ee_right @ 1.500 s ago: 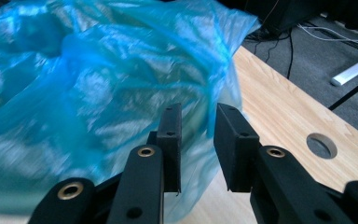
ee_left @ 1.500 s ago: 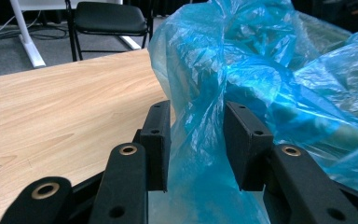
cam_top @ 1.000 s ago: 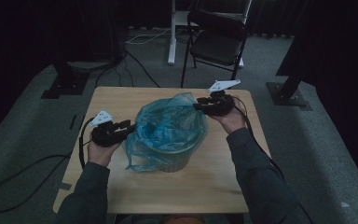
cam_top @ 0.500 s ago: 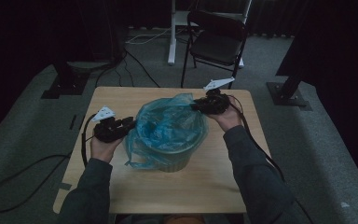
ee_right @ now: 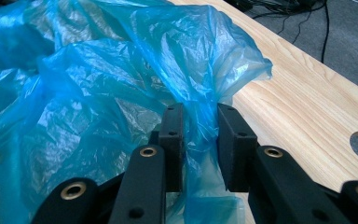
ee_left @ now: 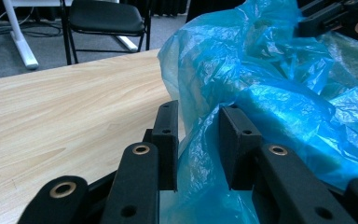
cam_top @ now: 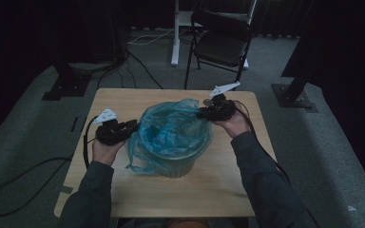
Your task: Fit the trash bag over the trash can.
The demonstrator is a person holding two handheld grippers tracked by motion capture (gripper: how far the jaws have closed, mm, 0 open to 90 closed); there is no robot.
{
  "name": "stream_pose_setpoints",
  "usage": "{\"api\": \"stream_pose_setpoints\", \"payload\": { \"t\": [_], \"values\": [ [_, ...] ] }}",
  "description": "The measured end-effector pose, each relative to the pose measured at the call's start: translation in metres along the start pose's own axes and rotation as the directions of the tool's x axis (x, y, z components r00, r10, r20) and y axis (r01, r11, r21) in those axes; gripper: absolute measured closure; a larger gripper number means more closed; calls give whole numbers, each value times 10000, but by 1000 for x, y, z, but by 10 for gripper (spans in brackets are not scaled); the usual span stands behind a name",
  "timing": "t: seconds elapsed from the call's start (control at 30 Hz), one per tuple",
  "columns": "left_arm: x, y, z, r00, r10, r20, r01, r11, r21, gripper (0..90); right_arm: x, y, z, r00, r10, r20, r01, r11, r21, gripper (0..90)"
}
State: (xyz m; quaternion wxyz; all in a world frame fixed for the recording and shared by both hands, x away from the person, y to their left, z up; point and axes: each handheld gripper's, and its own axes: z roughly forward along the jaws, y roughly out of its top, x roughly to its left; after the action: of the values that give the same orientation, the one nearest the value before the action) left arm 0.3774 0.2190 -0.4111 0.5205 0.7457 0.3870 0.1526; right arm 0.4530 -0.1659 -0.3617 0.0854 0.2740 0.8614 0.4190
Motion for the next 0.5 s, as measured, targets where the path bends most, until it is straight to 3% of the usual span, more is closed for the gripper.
{"api": "stream_pose_setpoints", "payload": {
  "t": [0.2,0.3,0.4,0.5],
  "values": [
    [3,3,0,9997,-74,-235,73,10000,-47,700,-1,2,-6,9973,-236,696,268,9986,-464,568],
    [4,5,0,9996,-92,-282,90,9999,-74,703,0,5,-7,9966,-377,736,423,9971,-626,568],
    [4,7,1,9991,-73,-406,70,10000,-62,715,3,7,-6,9947,-664,789,712,9957,-596,626],
    [5,10,2,9985,-147,-519,141,9998,-131,733,5,10,-5,9939,-715,840,766,9953,-588,740]
  ]
}}
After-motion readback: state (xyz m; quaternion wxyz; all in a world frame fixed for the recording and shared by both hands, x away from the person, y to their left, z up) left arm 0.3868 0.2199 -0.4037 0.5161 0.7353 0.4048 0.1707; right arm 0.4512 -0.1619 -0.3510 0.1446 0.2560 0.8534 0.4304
